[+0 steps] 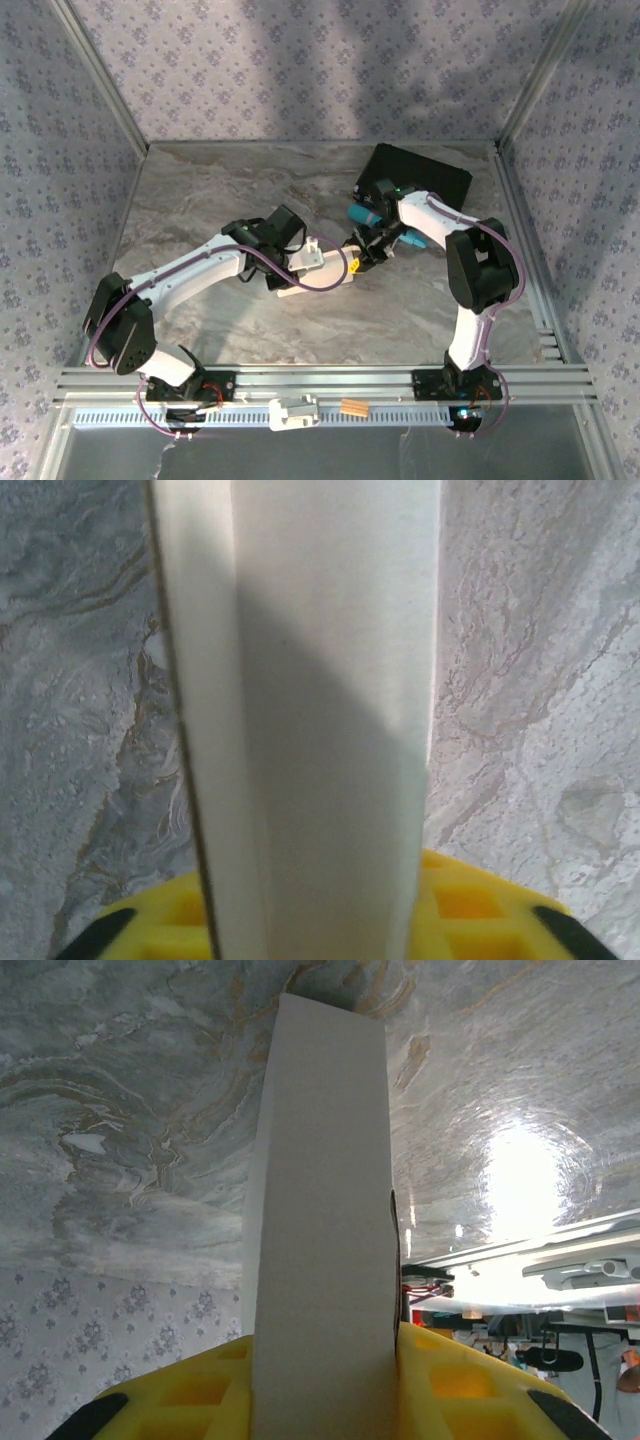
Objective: Fold the paper box
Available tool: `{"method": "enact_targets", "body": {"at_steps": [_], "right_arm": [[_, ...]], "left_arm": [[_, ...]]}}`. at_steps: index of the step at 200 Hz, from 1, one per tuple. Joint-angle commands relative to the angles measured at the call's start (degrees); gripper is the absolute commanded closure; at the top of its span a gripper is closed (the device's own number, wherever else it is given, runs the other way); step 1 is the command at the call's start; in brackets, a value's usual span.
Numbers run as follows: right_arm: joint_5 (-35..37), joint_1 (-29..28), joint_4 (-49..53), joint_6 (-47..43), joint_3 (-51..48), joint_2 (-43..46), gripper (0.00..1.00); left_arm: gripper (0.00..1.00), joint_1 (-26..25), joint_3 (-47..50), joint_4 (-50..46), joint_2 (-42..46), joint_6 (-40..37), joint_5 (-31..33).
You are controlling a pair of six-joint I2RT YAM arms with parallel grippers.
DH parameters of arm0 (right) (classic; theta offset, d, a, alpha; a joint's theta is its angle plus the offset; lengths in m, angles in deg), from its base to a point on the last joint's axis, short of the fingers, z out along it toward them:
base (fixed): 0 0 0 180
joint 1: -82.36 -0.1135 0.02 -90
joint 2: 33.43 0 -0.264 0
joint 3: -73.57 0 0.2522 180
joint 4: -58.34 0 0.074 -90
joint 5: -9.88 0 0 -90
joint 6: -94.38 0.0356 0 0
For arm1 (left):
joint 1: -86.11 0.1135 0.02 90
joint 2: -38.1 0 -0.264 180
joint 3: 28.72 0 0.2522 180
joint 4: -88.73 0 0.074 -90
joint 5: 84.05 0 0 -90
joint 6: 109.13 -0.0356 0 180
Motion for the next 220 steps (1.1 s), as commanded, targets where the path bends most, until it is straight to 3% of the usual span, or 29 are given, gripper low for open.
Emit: {"method": "enact_targets", "body": {"at_steps": [1, 29, 47, 74, 106, 130, 157, 172, 220], "right_arm": [[0.7, 0.3, 1.6, -0.8, -1.0, 2.0, 0.70], [4.8, 0.9, 4.4, -7.4, 2.4, 2.7, 0.58], [10.4, 1.6, 9.1, -17.4, 7.5, 4.2, 0.46], [22.5, 2.4, 15.5, -33.7, 11.7, 10.4, 0.36], [32.8, -0.5, -0.8, -58.0, 1.6, 24.7, 0.38], [22.3, -3.2, -12.8, -77.2, -7.9, 33.2, 0.39], [19.5, -5.1, -5.3, -91.3, -3.0, 28.0, 0.43], [23.6, -8.2, -1.2, -97.8, -0.2, 24.4, 0.43], [29.7, -13.7, 0.9, -101.2, 5.1, 16.4, 0.43]], "left_arm": [[0.77, -0.3, -1.4, -0.8, -2.0, 0.9, 1.0], [0.78, -0.3, -0.3, -0.7, -0.3, 0.4, 1.0], [0.78, -0.3, -0.1, -2.0, 0.7, -0.2, 1.5], [0.78, -0.3, 0.8, -3.5, 2.6, -0.6, 2.3], [0.77, -0.3, 2.1, -5.5, 5.0, -0.3, 2.8], [0.75, -0.3, 4.3, -6.0, 7.4, -0.3, 3.3], [0.72, -0.3, 5.7, -6.3, 9.1, -0.8, 3.5], [0.71, -0.1, 6.1, -6.3, 9.3, -1.0, 3.6], [0.68, 0.1, 6.7, -5.7, 9.4, -1.0, 3.3]]}}
